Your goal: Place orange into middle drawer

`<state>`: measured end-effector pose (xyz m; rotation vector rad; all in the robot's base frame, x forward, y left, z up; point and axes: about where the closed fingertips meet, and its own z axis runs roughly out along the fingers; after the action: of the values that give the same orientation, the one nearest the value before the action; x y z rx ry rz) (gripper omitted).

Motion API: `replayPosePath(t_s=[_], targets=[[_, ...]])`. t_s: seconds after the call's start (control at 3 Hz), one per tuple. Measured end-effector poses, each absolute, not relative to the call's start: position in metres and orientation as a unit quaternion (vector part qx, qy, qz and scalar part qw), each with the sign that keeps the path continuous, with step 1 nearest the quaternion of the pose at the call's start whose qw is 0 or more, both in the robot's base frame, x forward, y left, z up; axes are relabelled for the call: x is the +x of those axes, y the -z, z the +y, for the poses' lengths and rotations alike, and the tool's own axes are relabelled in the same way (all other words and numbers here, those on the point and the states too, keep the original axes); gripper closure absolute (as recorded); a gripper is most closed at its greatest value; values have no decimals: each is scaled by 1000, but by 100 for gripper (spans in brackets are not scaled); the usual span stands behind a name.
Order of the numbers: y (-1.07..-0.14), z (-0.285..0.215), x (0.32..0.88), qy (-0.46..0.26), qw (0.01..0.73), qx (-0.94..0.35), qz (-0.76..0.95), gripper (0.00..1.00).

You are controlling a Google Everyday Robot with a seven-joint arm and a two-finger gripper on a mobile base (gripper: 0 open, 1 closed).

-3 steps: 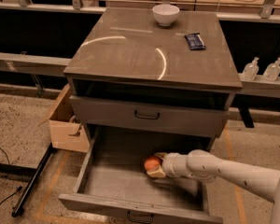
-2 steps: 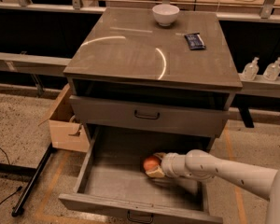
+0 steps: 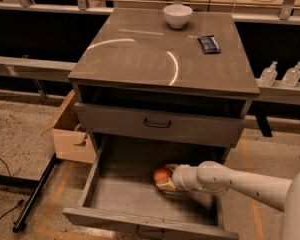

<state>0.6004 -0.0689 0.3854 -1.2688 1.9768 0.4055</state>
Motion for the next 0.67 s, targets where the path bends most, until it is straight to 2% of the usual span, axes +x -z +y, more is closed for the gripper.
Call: replayPosePath(t_s=[0.33,0.67], targets=[[-388,-68,594,-167,370,-490,771,0],[-407,-73,584,-170,385,-475,773,18]])
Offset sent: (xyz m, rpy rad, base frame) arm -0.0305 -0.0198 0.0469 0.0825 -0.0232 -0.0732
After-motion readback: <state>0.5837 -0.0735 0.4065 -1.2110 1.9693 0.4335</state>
